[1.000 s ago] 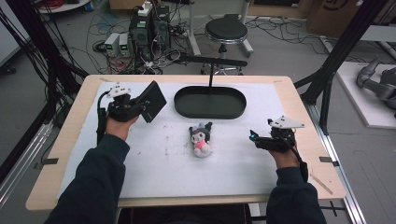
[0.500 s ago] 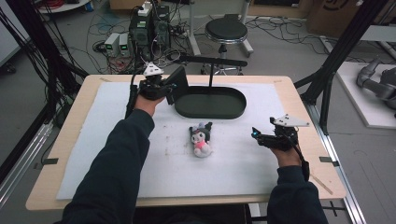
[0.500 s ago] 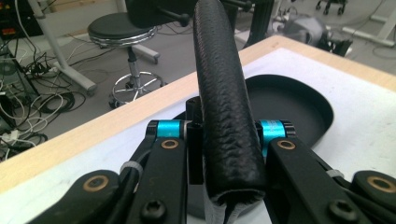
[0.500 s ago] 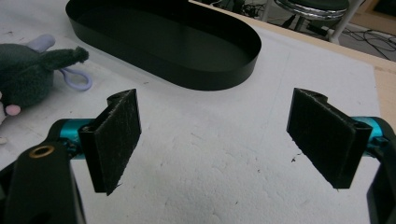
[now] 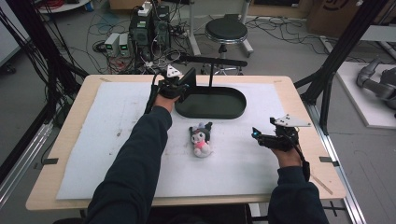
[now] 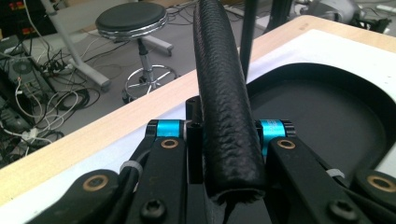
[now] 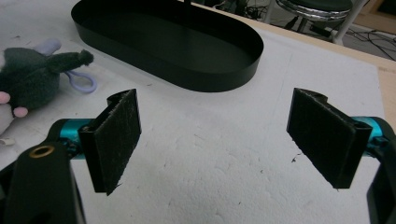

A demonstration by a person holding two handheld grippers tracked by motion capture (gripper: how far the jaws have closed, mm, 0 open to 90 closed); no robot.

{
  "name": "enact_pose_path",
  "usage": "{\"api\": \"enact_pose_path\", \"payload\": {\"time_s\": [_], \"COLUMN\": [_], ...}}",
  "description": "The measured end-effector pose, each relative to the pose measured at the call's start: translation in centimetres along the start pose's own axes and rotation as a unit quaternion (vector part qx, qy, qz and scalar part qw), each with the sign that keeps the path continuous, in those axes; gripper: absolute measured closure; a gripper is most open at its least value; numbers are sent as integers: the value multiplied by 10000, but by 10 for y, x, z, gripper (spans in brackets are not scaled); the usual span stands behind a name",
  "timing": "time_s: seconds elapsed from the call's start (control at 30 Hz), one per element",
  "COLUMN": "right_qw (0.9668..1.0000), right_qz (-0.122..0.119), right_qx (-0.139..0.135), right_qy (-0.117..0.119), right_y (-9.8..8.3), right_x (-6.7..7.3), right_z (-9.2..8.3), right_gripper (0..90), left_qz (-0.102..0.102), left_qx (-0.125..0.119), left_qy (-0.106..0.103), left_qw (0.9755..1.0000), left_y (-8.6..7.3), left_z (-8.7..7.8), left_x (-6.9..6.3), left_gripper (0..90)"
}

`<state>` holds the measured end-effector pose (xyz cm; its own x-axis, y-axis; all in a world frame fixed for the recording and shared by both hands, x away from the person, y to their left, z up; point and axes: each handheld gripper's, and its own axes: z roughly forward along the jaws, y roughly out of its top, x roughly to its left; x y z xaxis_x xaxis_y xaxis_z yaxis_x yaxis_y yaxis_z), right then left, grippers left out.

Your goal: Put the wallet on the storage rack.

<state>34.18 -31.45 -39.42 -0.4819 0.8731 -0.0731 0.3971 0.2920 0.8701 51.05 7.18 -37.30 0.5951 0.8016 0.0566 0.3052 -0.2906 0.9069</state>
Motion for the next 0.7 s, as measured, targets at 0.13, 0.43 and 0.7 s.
{"api": "enact_pose_path", "payload": {"time_s": [0.13, 0.43, 0.7], "right_qw": [10000, 10000, 9999], "right_qz": [13, 47, 60], "right_qx": [-8, -38, -87], "right_qy": [28, -3, -3], "right_y": [0, 0, 0], "right_x": [1, 0, 0], "right_z": [0, -2, -5], "right_gripper": [179, 179, 179], "left_qz": [6, 137, -243], "left_qx": [64, 281, 376], "left_qy": [40, 297, -93], "left_qw": [10000, 9991, 9990], "left_y": [-5, -10, -11], "left_z": [8, 26, 37], "left_x": [-1, -8, -20], "left_gripper": [778, 777, 585]}}
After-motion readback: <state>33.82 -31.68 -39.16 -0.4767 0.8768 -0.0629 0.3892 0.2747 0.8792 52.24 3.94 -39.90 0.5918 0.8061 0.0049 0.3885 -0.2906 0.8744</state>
